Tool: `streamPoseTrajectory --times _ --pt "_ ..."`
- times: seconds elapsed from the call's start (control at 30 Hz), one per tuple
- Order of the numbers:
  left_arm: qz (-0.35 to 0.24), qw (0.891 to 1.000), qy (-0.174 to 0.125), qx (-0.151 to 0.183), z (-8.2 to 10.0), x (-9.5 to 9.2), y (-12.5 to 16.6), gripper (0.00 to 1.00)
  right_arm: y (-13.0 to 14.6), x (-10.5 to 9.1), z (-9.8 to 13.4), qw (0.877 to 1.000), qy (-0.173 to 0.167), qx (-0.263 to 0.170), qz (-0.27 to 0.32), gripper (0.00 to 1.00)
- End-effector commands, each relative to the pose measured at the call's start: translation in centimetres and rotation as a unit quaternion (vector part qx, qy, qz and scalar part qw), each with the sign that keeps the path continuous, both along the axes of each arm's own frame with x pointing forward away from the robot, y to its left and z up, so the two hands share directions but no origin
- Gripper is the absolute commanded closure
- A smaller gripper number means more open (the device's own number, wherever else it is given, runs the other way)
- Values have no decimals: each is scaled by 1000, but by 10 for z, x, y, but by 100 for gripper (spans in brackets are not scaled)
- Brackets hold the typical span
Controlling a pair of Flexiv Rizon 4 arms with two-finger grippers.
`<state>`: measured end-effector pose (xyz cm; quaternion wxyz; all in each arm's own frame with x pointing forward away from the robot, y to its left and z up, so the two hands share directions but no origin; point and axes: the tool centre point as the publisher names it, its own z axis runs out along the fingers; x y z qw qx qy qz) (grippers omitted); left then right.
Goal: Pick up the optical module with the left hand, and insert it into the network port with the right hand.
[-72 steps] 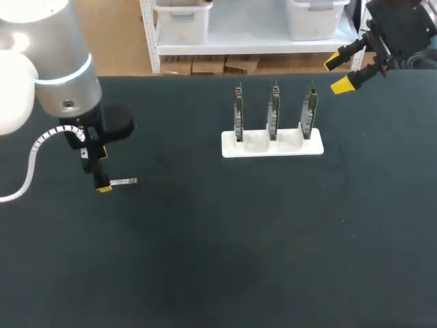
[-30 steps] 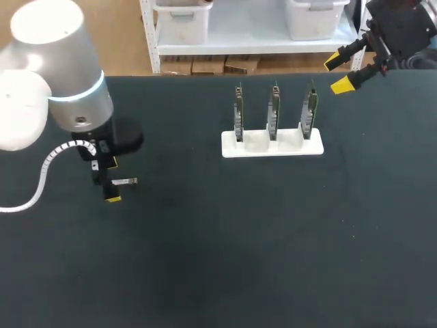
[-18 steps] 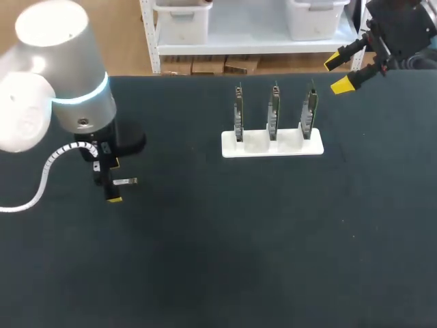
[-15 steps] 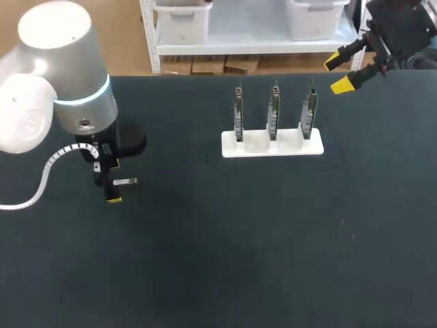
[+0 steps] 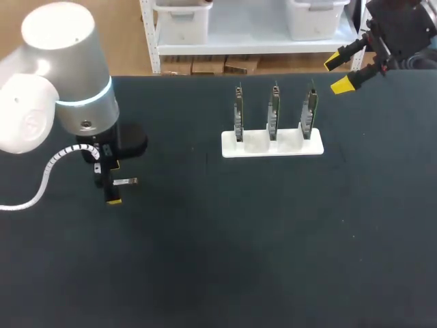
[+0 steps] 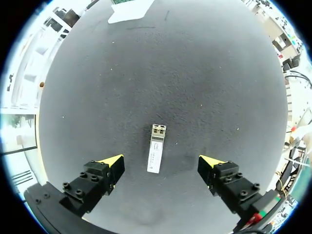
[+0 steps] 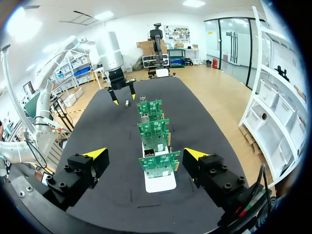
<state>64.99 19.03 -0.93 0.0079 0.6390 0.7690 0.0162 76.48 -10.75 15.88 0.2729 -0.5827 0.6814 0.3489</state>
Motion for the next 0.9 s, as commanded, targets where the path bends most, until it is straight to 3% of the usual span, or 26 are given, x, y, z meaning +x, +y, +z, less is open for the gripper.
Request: streamPoseTrajectory --times 0.03,0.83,0.87,0.9 --pt "-1 1000 8 1 -1 5 0 0 0 -1 0 1000 -2 0 -1 0" --pt "12 1000 7 -4 -3 10 1 0 0 -1 0 1000 -2 0 -1 0" --pt "11 1000 7 -4 -3 10 1 51 0 -1 0 1000 -2 0 -1 0" --pt "11 1000 8 -5 -3 10 1 80 0 -1 0 1000 -2 0 -1 0"
